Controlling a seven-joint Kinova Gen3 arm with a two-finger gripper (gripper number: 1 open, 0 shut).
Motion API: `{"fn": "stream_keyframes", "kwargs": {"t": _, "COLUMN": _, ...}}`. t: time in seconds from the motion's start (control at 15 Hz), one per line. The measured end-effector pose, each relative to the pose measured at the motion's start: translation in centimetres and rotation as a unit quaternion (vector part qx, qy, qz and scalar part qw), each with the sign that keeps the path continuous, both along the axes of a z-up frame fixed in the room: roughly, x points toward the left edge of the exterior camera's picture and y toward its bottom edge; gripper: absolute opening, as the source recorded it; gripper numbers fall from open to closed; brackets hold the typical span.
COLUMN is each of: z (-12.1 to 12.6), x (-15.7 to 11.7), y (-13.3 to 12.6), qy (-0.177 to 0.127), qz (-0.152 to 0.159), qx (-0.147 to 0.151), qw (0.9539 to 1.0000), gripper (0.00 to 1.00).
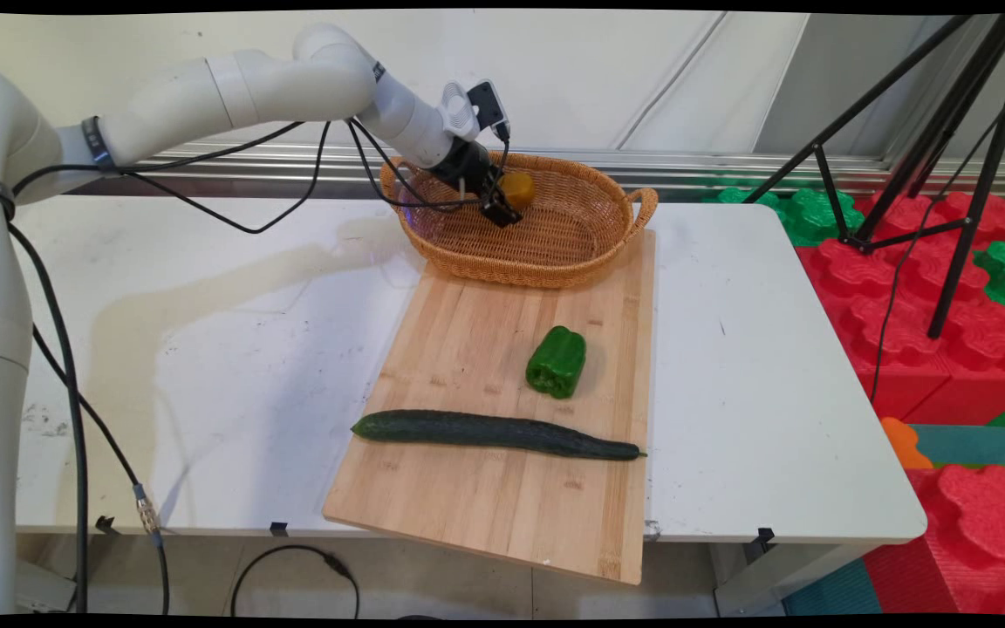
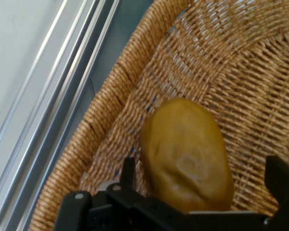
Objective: Pick up the potato from the vegetable basket, then place the picked object on the cutting board
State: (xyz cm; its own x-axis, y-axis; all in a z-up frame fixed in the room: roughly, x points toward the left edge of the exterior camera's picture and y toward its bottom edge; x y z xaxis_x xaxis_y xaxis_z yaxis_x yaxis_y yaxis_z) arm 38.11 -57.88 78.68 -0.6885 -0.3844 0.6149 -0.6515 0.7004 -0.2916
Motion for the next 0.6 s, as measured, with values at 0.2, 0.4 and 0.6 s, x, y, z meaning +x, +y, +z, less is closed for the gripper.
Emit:
{"fn": "stream_keyframes", "kwargs": {"t": 0.2, "z": -0.31, "x": -0.15, "y": -0.35, "qy": 0.003, "qz": 0.002, "qx": -0.002, "qw": 1.0, "gripper": 1.0}}
{"fn": "stream_keyframes", "kwargs": {"t": 0.4, "z": -0.55, "x": -0.26, "y": -0.71, "qy": 0.005, "qz": 0.002, "qx": -0.003, "qw": 1.0, "gripper": 0.0}}
{"fn": "stream_keyframes", "kwargs": {"t": 0.6, "z": -0.54, "x": -0.23, "y": -0.84, "qy": 0.008, "qz": 0.003, "qx": -0.004, "qw": 1.0, "gripper": 0.0}}
